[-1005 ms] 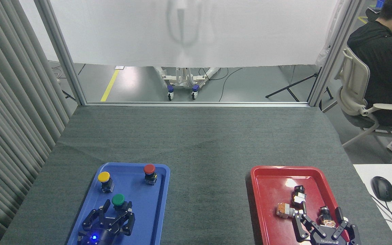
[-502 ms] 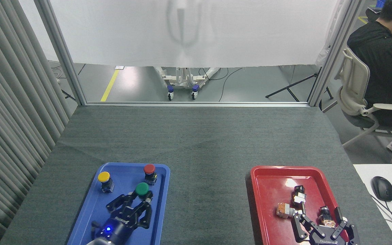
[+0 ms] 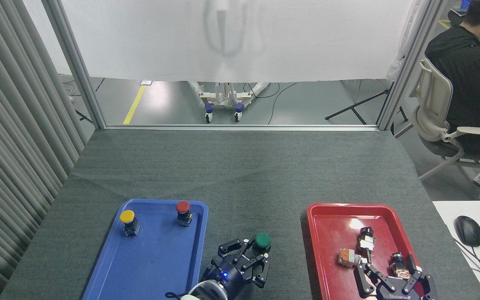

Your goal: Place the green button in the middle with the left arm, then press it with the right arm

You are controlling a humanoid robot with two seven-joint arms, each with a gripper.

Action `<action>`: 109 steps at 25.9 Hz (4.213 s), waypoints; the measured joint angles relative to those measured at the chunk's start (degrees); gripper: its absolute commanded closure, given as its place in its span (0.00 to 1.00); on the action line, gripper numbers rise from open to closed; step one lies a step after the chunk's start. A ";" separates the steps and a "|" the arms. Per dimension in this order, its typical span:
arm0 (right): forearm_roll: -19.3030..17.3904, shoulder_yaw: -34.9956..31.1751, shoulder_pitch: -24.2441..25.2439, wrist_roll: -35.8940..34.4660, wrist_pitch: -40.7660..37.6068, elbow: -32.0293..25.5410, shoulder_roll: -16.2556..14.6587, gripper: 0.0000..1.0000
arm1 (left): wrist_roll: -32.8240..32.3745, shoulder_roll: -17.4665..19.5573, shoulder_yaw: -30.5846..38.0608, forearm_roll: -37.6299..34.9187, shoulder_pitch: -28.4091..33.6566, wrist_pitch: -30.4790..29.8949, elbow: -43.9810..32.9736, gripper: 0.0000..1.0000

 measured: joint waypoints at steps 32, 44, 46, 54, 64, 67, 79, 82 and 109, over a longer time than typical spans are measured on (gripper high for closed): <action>3.75 10.89 -4.97 1.43 0.90 2.20 3.12 0.59 | 0.60 15.02 31.26 12.68 27.10 0.79 -35.80 0.00; 8.00 20.89 -10.58 3.64 2.73 7.37 6.12 1.00 | 0.26 15.84 32.87 14.20 27.89 -0.64 -35.38 0.00; 8.44 22.18 -11.34 4.15 3.12 8.65 6.67 1.00 | 0.23 15.84 32.92 14.27 27.89 -0.64 -35.34 0.00; 9.42 24.88 -13.35 4.37 3.85 14.26 8.22 1.00 | -0.57 15.61 33.09 14.38 27.42 -0.15 -35.49 0.00; 9.50 25.74 -13.86 4.44 4.07 20.01 8.88 1.00 | -0.59 16.86 32.99 14.04 23.31 -0.72 -35.47 0.00; 9.37 26.20 -13.94 3.97 4.15 20.99 8.94 1.00 | -0.53 18.10 32.99 14.03 22.52 -0.78 -35.61 0.00; 8.79 26.09 -13.77 4.47 4.85 15.58 8.37 0.96 | -0.53 19.89 32.77 14.16 22.22 -2.71 -35.95 0.00; 8.74 25.25 -13.33 4.17 4.91 13.10 7.88 0.64 | -0.59 20.10 32.73 14.20 22.22 -3.37 -35.55 0.00; 8.63 8.44 -3.07 3.88 2.76 0.97 1.36 0.00 | -1.27 21.63 32.73 14.39 23.65 -3.78 -32.55 0.00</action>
